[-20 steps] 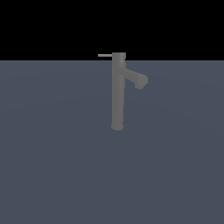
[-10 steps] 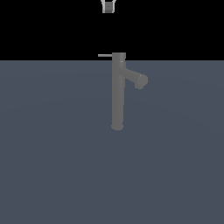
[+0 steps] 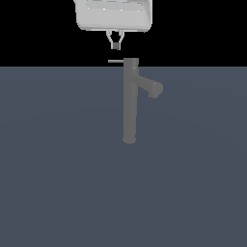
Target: Turn on the faucet by rotating a designated handle.
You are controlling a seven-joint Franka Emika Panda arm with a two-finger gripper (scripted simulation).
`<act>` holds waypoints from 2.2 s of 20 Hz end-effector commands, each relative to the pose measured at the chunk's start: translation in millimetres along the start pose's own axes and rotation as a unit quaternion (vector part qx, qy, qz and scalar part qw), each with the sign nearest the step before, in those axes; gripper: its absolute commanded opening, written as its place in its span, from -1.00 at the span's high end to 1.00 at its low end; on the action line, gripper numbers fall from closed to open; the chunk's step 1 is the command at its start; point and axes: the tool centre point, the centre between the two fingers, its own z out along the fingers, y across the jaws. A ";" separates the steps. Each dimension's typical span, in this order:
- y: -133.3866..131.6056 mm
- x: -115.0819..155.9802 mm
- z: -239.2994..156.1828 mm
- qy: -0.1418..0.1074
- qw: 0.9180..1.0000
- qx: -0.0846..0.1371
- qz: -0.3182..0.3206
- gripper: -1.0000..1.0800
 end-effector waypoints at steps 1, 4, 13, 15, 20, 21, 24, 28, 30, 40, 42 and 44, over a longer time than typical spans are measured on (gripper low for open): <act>-1.2 10.9 13.5 -0.001 1.000 0.000 -0.005 1.00; -2.4 19.7 26.2 -0.002 1.000 0.000 -0.009 1.00; -3.9 29.2 40.8 -0.003 1.000 0.000 -0.014 1.00; -3.9 29.2 40.8 -0.003 1.000 0.000 -0.014 1.00; -6.8 17.8 40.9 -0.004 1.000 0.000 -0.014 1.00; -7.5 15.0 40.9 -0.004 1.000 0.000 -0.014 1.00; -9.7 6.4 40.9 -0.004 1.000 0.000 -0.014 1.00; -12.6 -5.4 40.9 -0.004 1.000 0.000 -0.014 1.00; -14.2 -11.5 40.6 -0.003 1.000 0.000 -0.014 1.00; -4.5 -30.3 40.6 -0.001 1.000 0.000 -0.016 1.00; -1.2 -37.1 40.6 -0.001 1.000 0.000 -0.015 1.00; 2.1 -44.0 40.5 -0.002 1.000 0.000 -0.015 1.00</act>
